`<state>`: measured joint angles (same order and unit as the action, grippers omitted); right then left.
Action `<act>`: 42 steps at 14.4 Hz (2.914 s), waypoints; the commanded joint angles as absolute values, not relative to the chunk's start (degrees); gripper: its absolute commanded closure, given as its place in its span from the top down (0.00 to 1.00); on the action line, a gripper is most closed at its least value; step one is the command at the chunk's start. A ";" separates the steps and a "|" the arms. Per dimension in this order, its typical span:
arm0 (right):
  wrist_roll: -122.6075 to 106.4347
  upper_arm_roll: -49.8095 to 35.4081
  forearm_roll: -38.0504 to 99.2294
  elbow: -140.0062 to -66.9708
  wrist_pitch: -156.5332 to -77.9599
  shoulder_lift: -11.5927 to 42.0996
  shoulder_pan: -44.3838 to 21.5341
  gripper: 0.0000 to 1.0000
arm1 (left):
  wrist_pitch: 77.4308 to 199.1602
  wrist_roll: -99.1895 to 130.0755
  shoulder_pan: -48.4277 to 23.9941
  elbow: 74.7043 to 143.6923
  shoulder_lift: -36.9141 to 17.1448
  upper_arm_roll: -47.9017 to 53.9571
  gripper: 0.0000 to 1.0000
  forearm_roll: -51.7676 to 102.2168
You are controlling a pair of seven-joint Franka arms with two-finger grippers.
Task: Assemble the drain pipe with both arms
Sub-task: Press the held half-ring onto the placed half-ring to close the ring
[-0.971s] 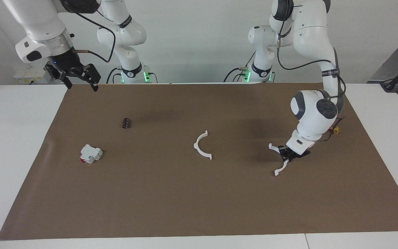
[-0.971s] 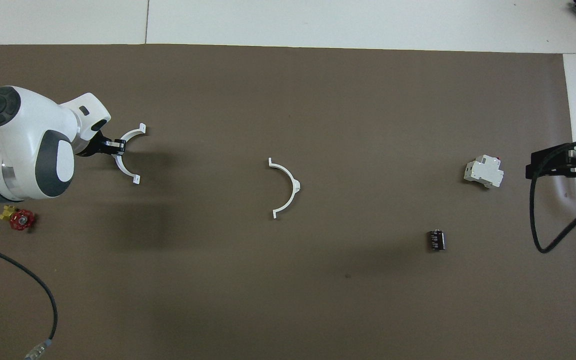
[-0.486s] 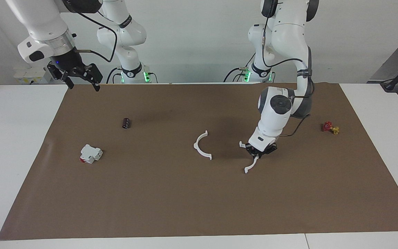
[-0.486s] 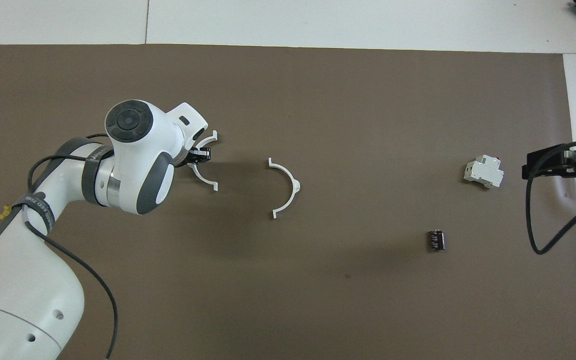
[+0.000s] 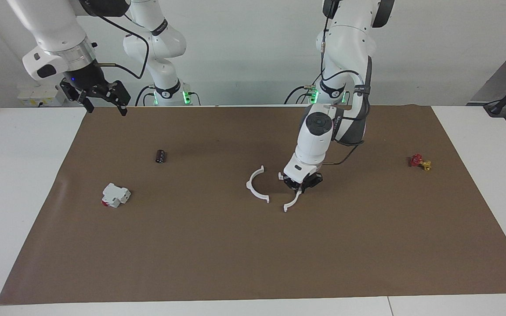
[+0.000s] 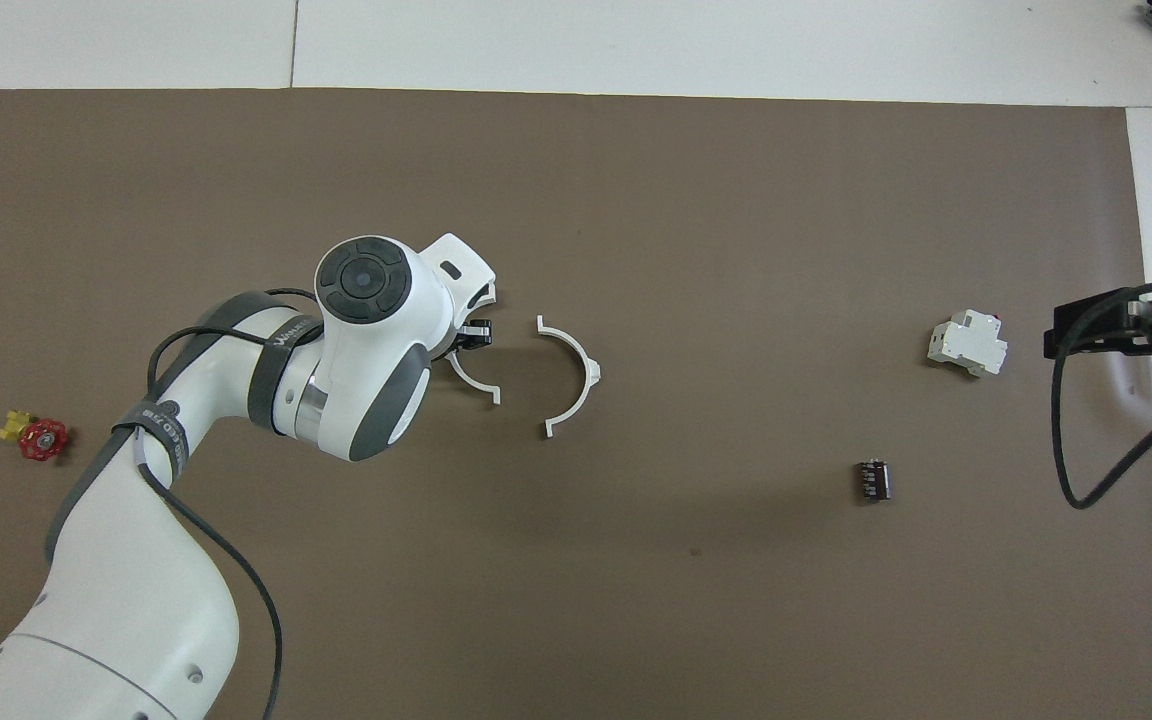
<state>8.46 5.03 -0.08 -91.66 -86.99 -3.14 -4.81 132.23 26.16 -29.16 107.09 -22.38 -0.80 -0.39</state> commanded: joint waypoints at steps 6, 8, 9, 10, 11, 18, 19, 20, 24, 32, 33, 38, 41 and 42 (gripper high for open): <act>8.17 4.92 1.05 -92.02 -86.75 -3.78 -4.48 1.00 | 132.28 31.38 -34.54 112.32 -18.81 -1.67 0.00 -1.93; 8.17 4.92 1.05 -92.02 -86.75 -3.78 -4.48 1.00 | 132.28 31.46 -34.72 112.59 -18.55 -1.67 0.00 -1.93; 8.17 4.92 1.05 -92.02 -86.75 -3.78 -4.48 1.00 | 132.28 31.46 -35.24 112.67 -18.54 -1.67 0.00 -1.93; 8.17 4.83 1.05 -92.02 -86.75 -3.78 -4.48 1.00 | 132.28 31.55 -35.42 112.59 -18.54 -1.67 0.00 -1.93; 8.17 4.92 1.05 -92.02 -86.84 -3.78 -4.48 1.00 | 132.45 32.25 -35.42 112.59 -18.54 -1.67 0.00 -1.93; 8.17 4.92 1.05 -92.02 -86.75 -3.78 -4.48 1.00 | 134.91 33.05 -35.16 112.67 -18.72 -1.67 0.00 -1.93; 8.17 4.92 1.05 -92.02 -86.75 -3.78 -4.48 1.00 | 134.91 33.05 -34.98 112.68 -18.81 -1.67 0.00 -1.93; 8.17 4.92 1.05 -92.02 -86.75 -3.78 -4.48 1.00 | 135.00 33.05 -34.98 112.68 -18.81 -1.67 0.00 -1.93; 8.17 4.92 1.05 -92.02 -86.75 -3.78 -4.48 1.00 | 135.79 33.05 -34.98 113.38 -18.72 -1.67 0.00 -1.93; 8.17 4.92 1.05 -92.02 -86.75 -3.78 -4.48 1.00 | 136.41 34.45 -35.16 113.73 -18.63 -1.67 0.00 -1.93; 8.17 4.92 1.05 -92.02 -86.75 -3.78 -4.48 1.00 | 136.41 34.45 -35.24 113.73 -18.63 -1.67 0.00 -1.93; 8.17 4.92 1.05 -92.02 -86.75 -3.78 -4.48 1.00 | 136.23 34.45 -35.24 113.91 -18.63 -1.67 0.00 -1.93; 8.17 4.92 1.05 -92.02 -86.75 -3.78 -4.48 1.00 | 136.67 34.28 -35.24 113.82 -18.63 -1.67 0.00 -1.93; 8.17 4.92 1.05 -92.02 -86.75 -3.78 -4.48 1.00 | 137.19 34.19 -35.24 113.82 -18.63 -1.58 0.00 -1.93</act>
